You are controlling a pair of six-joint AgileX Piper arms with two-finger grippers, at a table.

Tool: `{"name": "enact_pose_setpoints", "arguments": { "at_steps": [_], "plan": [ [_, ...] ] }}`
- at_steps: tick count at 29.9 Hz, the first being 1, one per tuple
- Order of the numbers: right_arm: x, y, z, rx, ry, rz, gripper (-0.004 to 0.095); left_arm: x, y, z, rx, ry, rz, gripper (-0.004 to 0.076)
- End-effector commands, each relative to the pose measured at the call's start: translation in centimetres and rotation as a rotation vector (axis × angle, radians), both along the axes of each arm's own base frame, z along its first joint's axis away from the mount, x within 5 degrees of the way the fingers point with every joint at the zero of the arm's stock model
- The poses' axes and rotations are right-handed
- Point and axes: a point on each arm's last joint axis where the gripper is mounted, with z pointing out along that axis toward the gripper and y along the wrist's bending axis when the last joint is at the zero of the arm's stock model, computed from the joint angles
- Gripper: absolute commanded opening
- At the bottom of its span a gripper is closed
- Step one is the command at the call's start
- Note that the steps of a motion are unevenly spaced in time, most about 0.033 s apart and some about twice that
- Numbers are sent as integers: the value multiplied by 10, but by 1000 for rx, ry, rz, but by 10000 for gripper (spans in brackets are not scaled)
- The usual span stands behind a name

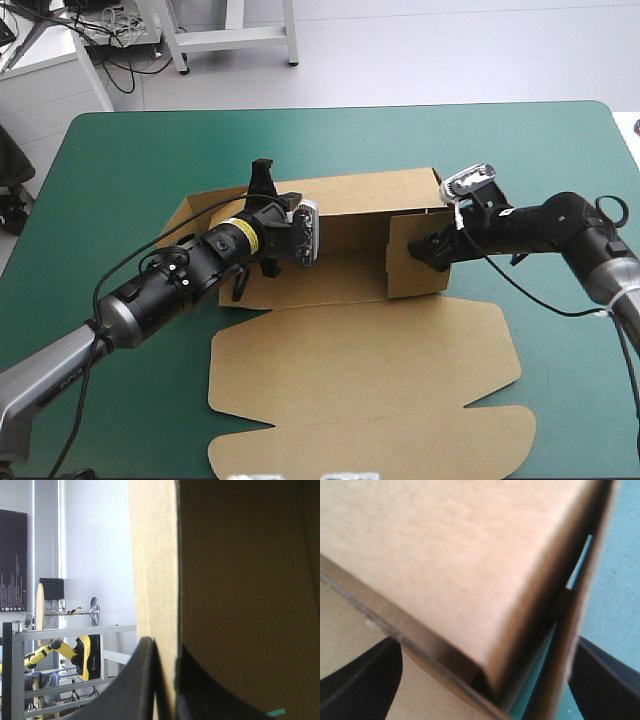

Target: Fold the box

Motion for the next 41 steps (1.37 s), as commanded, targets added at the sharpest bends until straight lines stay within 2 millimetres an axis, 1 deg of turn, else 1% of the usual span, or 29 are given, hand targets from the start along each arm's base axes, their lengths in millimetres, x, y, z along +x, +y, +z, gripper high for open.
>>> {"name": "enact_pose_setpoints", "arguments": {
  "at_steps": [1,6,9,11,16,19,21,27,29,30,32,35,36,37,38,39,41],
  "plan": [
    [1,11,20,27,-126,-22,764,-7,-7,-4,-35,77,10,15],
    [2,12,19,-19,-153,-28,663,-8,-7,-5,-43,103,23,15],
    [2,11,17,-47,-150,-24,554,-8,-7,-4,-53,97,19,15],
    [2,11,17,-49,-150,-23,444,-7,-8,-3,-63,89,15,15],
    [1,11,16,-56,-138,-10,134,-8,-9,-3,-101,105,22,15],
    [0,11,15,-63,-125,3,12,-8,-9,-2,-105,103,21,15],
    [-1,11,15,-62,-123,5,-19,-8,-9,-2,-108,103,21,15],
    [-1,12,15,-62,-118,9,-13,-8,-9,-1,-108,101,21,15],
    [-2,12,14,-67,-112,23,40,-8,-9,-1,-102,97,17,15],
    [-3,12,14,-70,-108,34,95,-8,-9,-1,-101,96,17,15],
    [-4,13,14,-73,-103,47,243,-8,-9,-1,-101,96,17,15],
    [-7,13,15,-74,-94,62,559,-8,-9,-1,-98,96,17,15],
    [-8,13,15,-73,-89,68,643,-8,-9,-1,-96,98,18,15],
    [-9,12,15,-80,-86,77,701,-8,-8,-2,-92,100,19,15],
    [-11,12,16,-85,-81,90,724,-8,-8,-2,-86,101,20,15],
    [-14,12,16,-98,-75,104,727,-8,-8,-3,-74,99,19,15],
    [-16,11,15,-117,-57,123,712,-8,-7,-3,-50,85,13,14]
  ]
}}
